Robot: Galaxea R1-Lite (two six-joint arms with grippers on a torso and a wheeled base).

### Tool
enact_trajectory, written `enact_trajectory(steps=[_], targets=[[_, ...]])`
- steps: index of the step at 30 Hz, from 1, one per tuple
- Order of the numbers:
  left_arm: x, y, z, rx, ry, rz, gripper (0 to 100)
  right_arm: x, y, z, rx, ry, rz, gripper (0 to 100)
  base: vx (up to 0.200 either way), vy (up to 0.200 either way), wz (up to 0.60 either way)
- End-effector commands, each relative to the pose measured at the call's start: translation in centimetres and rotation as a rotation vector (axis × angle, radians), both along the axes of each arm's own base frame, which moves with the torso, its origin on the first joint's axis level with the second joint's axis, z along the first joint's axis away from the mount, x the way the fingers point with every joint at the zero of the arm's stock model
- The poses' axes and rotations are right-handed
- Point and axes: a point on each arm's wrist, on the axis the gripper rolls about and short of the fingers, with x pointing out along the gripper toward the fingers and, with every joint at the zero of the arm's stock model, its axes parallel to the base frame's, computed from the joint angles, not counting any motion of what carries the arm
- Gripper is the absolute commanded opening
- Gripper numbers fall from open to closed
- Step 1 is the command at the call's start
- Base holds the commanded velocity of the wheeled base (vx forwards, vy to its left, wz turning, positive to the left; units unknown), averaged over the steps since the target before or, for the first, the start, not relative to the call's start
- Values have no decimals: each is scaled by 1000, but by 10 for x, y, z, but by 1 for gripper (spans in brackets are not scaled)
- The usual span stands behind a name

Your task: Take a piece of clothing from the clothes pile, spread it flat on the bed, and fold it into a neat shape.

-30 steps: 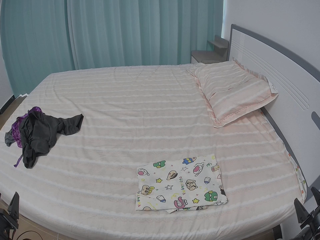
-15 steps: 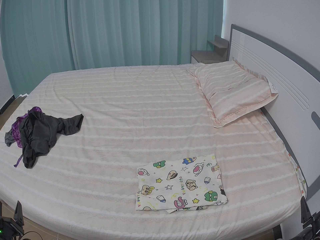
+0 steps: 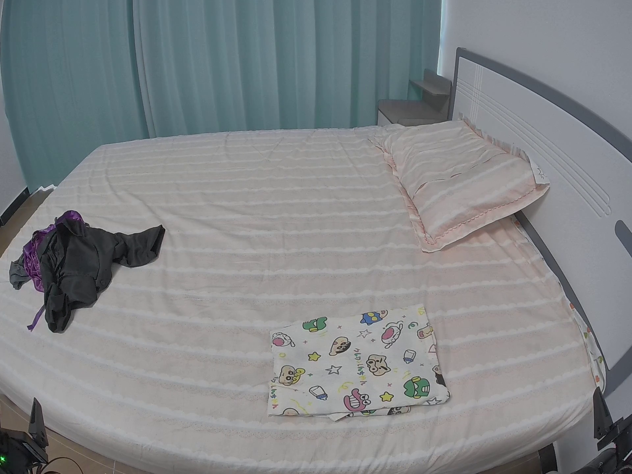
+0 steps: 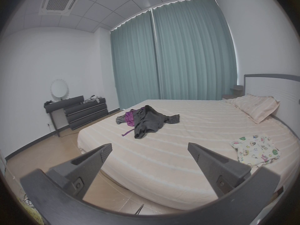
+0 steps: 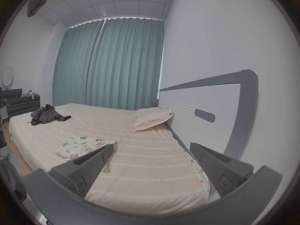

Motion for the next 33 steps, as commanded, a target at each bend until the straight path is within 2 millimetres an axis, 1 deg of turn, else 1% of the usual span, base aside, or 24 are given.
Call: enact_trajectory(steps=[1, 4, 5, 6, 11, 12, 13, 14, 15, 16, 18, 19, 20, 21, 24, 29, 30, 31, 33], targets=[[-1, -3, 0, 30, 15, 85, 100, 4, 0, 1, -1, 47, -38, 100, 0, 0, 0], [-5, -5, -1, 80, -6, 4, 100, -1, 1, -1, 2, -11, 7, 100, 0, 0, 0], [-5, -5, -1, 80, -6, 4, 100, -1, 1, -1, 2, -11, 7, 100, 0, 0, 0], [-8, -5, -2, 83, -44, -16, 100, -4, 1, -1, 5, -61, 57, 100, 0, 0, 0], [-7, -6, -4, 62, -60, -29, 100, -4, 2, -1, 88, -72, 119, 100, 0, 0, 0], [-5, -6, -5, 45, -77, -56, 100, -4, 3, -1, 101, -71, 139, 100, 0, 0, 0], [-3, -8, -6, 30, -95, -112, 100, -4, 4, -1, 101, -68, 179, 100, 0, 0, 0], [-2, -8, -7, 28, -101, -130, 100, -4, 4, -1, 101, -68, 191, 100, 0, 0, 0], [2, -10, -8, 17, -139, -238, 100, -4, 5, -1, 98, -67, 255, 100, 0, 0, 0], [3, -11, -10, 14, -152, -268, 100, -4, 6, -1, 94, -66, 275, 100, 0, 0, 0], [7, -14, -10, -16, -236, -424, 100, -4, 8, -1, 75, -78, 359, 100, 0, 0, 0], [7, -15, -12, -21, -215, -454, 100, -4, 8, -1, 63, -83, 371, 100, 0, 0, 0], [7, -15, -12, -21, -215, -454, 100, -4, 8, -1, 63, -83, 371, 100, 0, 0, 0], [7, -16, -17, -24, -159, -483, 100, -4, 8, 0, 31, -88, 371, 100, 0, 0, 0], [7, -16, -15, -6, -175, -500, 100, -4, 8, 0, 8, -89, 372, 100, 0, 0, 0], [7, -16, -16, -8, -174, -503, 100, -4, 8, -2, 120, -51, 361, 100, 0, 0, 0], [7, -16, -16, -7, -173, -505, 100, -4, 7, -2, 126, -41, 325, 100, 0, 0, 0], [7, -16, -15, -6, -175, -505, 100, -4, 5, -2, 130, -43, 247, 100, 0, 0, 0], [7, -16, -15, -8, -175, -503, 100, -3, 2, -7, 73, -26, 86, 100, 0, 0, 0]])
